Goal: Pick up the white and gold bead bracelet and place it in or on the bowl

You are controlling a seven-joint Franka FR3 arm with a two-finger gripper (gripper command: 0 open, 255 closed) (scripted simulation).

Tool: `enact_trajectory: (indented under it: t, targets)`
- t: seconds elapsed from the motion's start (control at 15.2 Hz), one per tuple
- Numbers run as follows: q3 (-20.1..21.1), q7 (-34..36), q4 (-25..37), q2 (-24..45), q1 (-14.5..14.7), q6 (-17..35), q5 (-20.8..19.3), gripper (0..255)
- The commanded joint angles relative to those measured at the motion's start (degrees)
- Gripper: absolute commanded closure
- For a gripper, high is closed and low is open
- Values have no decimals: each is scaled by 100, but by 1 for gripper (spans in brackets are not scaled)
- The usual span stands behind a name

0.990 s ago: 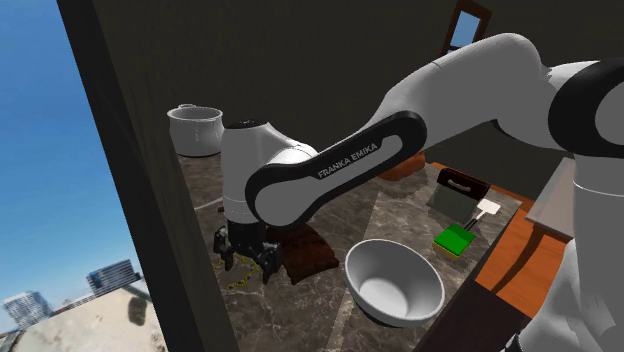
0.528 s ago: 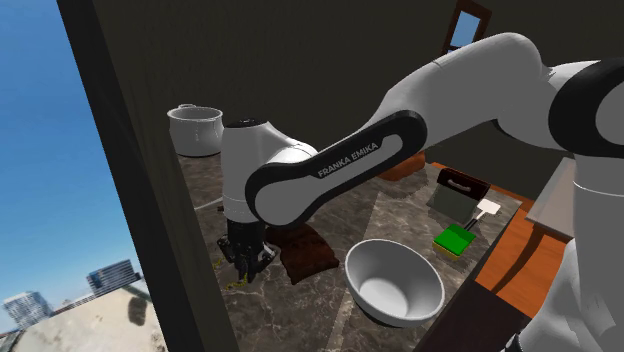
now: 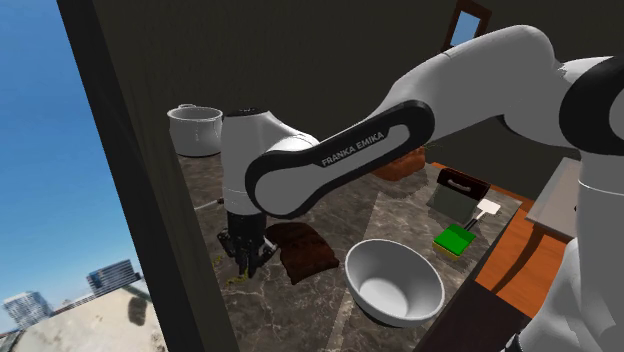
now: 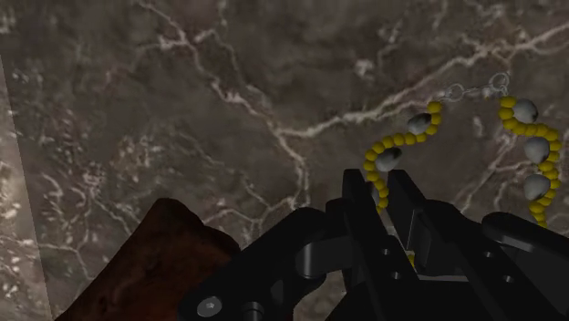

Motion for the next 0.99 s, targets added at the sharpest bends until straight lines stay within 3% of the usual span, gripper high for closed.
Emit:
enact_trajectory:
  t: [0.0,0.92]
  targets:
    - [16,-16,90,-65,-10,-152,32,255]
    - [96,-87,663,-459,-58,-1089,215,255]
